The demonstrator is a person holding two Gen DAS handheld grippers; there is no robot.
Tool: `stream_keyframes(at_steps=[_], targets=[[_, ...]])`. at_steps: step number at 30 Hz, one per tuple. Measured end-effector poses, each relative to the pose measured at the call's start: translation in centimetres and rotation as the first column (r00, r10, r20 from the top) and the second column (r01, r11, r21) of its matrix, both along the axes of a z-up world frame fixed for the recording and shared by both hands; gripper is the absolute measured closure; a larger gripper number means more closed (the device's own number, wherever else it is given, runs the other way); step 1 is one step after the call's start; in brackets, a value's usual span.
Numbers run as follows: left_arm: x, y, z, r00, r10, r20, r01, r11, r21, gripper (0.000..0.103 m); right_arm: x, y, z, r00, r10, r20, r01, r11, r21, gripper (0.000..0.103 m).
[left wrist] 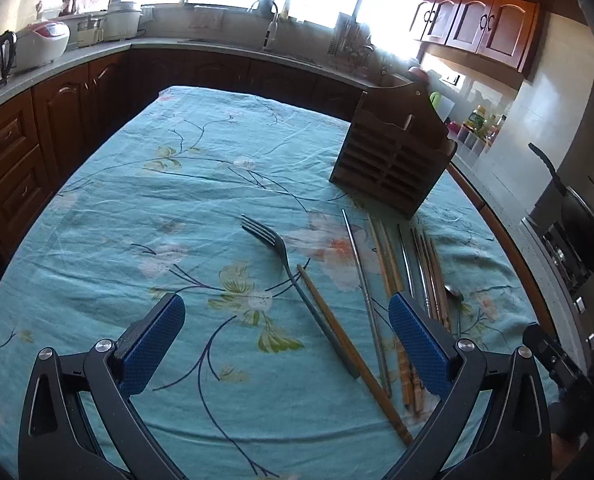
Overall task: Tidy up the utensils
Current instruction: 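Grasp the metal fork with the left gripper while the right gripper grasps the metal spoon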
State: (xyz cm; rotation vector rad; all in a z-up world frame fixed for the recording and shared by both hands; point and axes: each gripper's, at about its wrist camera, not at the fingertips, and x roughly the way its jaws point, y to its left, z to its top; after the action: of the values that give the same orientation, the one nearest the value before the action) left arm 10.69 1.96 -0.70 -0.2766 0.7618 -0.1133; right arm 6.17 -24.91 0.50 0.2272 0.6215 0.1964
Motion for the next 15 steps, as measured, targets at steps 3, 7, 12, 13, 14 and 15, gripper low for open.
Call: stream_keyframes(at_steps=[3, 7, 12, 13, 14, 15], targets=[[2.5, 0.1, -0.6, 0.998, -0.011, -0.069, 0.008, 0.999, -0.039, 0.000, 1.5, -0.6, -0.5, 0.999, 0.016, -0.044, -0.014, 0.998, 0.061, 0.001], [5.5, 0.3, -1.9, 0.988, -0.014, -0.155, 0.003, 0.997, -0.071, 0.009, 3.3, -1.6, -1.2, 0.994, 0.041, -0.101, -0.025, 0.987, 0.158, 0.010], [8.2, 0.1, -3.5, 0.973, -0.028, -0.230, 0.007, 0.996, -0.091, 0.030, 5.6, -2.8, -2.7, 0.975, 0.062, -0.211, -0.006, 0.968, 0.253, 0.037], [8.6, 0.1, -3.6, 0.971, -0.034, -0.238, 0.012, 0.996, -0.094, 0.037, 6.0, -2.8, -3.0, 0.971, 0.063, -0.231, -0.003, 0.968, 0.253, 0.039], [8.9, 0.0, -3.8, 0.968, -0.040, -0.248, 0.017, 0.995, -0.096, 0.039, 6.4, -2.8, -3.2, 0.966, 0.067, -0.248, -0.001, 0.967, 0.256, 0.043], [9.3, 0.0, -4.0, 0.966, -0.043, -0.254, 0.019, 0.995, -0.096, 0.045, 6.8, -2.8, -3.5, 0.962, 0.074, -0.264, -0.002, 0.965, 0.264, 0.047]])
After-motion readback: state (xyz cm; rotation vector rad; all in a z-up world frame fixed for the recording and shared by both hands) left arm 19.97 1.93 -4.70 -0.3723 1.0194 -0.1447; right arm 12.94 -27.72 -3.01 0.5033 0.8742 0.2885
